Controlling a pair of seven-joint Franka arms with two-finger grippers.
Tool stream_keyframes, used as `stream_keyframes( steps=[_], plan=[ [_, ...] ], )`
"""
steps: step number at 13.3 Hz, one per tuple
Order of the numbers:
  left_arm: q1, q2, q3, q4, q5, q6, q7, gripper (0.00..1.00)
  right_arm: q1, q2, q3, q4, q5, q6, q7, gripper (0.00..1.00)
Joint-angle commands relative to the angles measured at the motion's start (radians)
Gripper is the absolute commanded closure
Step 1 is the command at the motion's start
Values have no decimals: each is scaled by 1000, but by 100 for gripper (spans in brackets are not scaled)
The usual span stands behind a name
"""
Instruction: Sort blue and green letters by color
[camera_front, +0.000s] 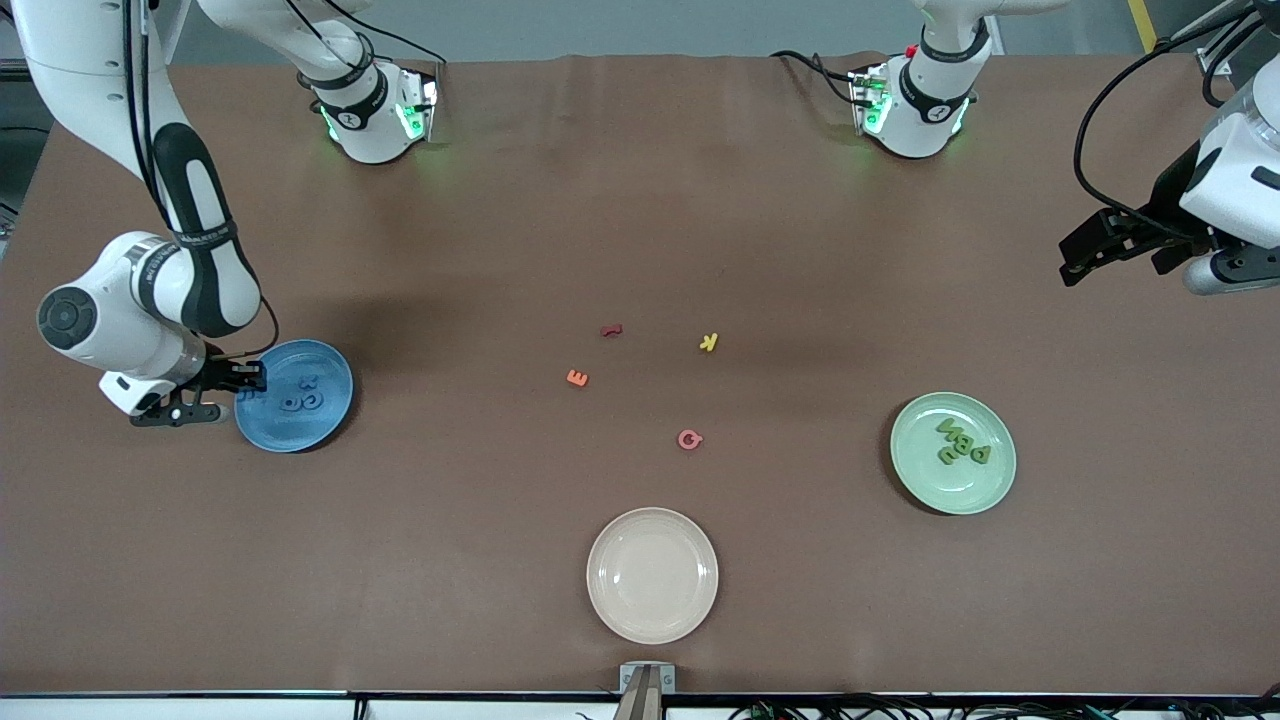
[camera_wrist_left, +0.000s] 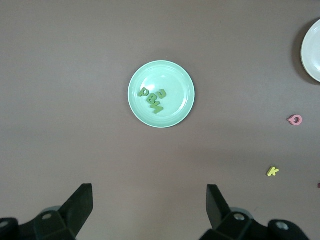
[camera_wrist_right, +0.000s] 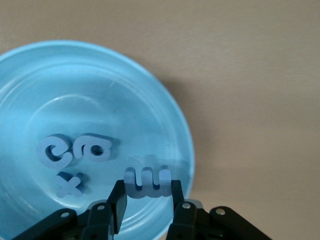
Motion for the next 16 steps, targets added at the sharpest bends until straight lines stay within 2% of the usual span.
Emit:
stream_keyframes(
  steps=[1,4,5,7,8,12,14,16],
  plan=[
    [7,-3,-3,3,-16,6,-3,0,37,-8,5,-29,11,4,-27,80],
    [8,-1,-1,3,-16,8,-3,0,59,-13,5,-49,11,1,-28,78],
    [10,0,-1,5,-16,8,-3,0,60,-17,5,-54,11,-4,-28,62],
    [10,0,0,5,-16,9,-3,0,70,-49,3,-54,11,-54,-28,16],
    [10,0,0,3,-16,11,-3,0,70,-74,2,-51,11,-89,-25,1],
    [10,0,0,2,-16,11,-3,0,82,-224,-3,-14,8,-282,36,1],
    [10,0,0,2,-16,13,-3,0,83,-269,-1,107,-15,-481,206,1],
    [10,2,0,2,-16,13,-3,0,86,-324,9,196,-104,-591,297,1]
  ],
)
